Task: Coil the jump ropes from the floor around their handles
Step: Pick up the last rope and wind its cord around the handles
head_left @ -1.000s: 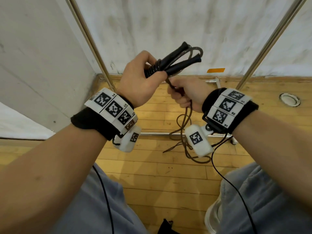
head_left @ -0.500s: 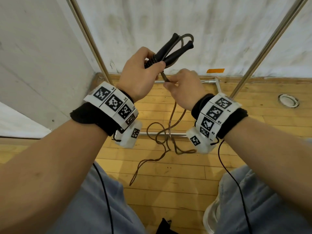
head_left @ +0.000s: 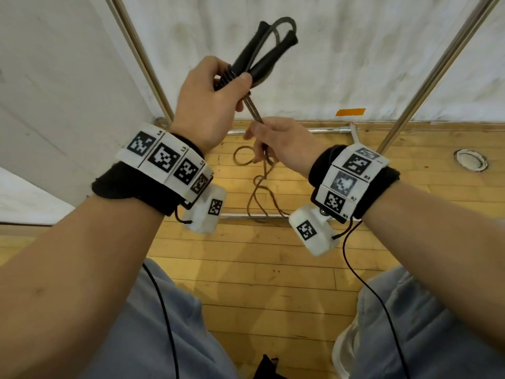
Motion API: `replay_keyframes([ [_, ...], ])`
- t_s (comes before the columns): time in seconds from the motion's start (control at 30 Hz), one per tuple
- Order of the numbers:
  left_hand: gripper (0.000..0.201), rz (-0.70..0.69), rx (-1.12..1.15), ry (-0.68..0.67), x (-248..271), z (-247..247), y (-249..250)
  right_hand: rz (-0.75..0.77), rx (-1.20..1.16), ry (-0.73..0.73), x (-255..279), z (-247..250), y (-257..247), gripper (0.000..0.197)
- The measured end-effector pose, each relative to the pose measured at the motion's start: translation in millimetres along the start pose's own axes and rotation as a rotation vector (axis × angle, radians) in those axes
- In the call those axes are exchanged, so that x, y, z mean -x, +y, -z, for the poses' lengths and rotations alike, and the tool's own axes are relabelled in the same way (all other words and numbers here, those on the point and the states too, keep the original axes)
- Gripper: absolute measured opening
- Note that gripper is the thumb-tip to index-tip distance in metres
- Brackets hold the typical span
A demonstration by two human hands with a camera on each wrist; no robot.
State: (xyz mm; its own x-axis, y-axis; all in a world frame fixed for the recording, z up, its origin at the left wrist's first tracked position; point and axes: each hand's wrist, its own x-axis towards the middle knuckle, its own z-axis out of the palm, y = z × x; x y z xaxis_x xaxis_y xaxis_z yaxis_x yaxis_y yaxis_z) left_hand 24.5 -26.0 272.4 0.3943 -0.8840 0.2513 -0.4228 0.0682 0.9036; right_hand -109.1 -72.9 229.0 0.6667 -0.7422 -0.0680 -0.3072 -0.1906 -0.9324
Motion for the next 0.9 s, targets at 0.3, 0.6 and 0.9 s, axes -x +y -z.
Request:
replay_keyframes([
  [0.3, 0.023, -0.069, -0.221, 0.037, -4, -2, -11, 0.020, 0.063, 0.189, 1, 0, 2, 0.038],
  [0.6, 0.036, -0.050, -0.556, -0.145, -4, 1, -28, -0.015, 0.153, 0.207, 12, 6, -2, 0.042],
  [0.9, 0.030, -0.046, -0.648, -0.254, -3, -9, -37, -0.101, 0.093, 0.170, 23, 17, -18, 0.039],
])
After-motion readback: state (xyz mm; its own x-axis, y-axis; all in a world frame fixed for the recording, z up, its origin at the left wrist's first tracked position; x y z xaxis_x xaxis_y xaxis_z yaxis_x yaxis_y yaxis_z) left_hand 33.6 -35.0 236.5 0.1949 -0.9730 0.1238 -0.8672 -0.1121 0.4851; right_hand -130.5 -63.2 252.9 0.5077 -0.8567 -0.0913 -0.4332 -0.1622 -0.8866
